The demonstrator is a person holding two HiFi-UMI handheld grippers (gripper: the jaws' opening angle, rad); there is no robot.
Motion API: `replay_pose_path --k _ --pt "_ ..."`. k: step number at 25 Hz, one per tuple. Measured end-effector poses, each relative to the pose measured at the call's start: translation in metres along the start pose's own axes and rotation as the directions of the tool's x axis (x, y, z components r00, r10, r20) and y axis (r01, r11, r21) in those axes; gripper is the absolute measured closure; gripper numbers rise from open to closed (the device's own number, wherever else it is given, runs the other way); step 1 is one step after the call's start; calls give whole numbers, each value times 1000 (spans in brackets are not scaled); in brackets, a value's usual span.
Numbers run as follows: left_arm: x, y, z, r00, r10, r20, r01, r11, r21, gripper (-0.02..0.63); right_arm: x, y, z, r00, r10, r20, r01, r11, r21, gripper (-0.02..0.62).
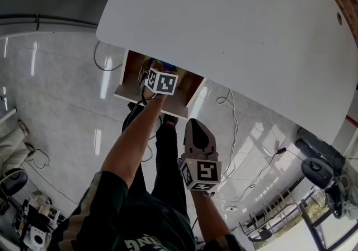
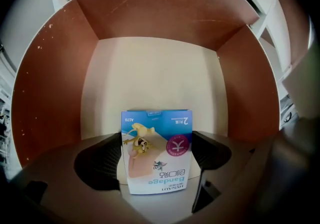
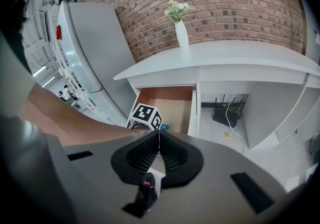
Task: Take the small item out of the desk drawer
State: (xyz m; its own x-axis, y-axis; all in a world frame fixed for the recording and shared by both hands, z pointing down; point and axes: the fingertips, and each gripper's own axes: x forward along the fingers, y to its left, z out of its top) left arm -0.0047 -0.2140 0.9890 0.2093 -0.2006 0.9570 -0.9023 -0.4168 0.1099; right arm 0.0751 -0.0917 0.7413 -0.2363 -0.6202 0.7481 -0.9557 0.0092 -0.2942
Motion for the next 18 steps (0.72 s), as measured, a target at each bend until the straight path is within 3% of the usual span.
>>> replay_pose_path --k 18 --pt "-3 5 0 1000 15 -3 -15 1000 -7 173 -5 1 -7 1000 -14 -5 14 1000 -1 571"
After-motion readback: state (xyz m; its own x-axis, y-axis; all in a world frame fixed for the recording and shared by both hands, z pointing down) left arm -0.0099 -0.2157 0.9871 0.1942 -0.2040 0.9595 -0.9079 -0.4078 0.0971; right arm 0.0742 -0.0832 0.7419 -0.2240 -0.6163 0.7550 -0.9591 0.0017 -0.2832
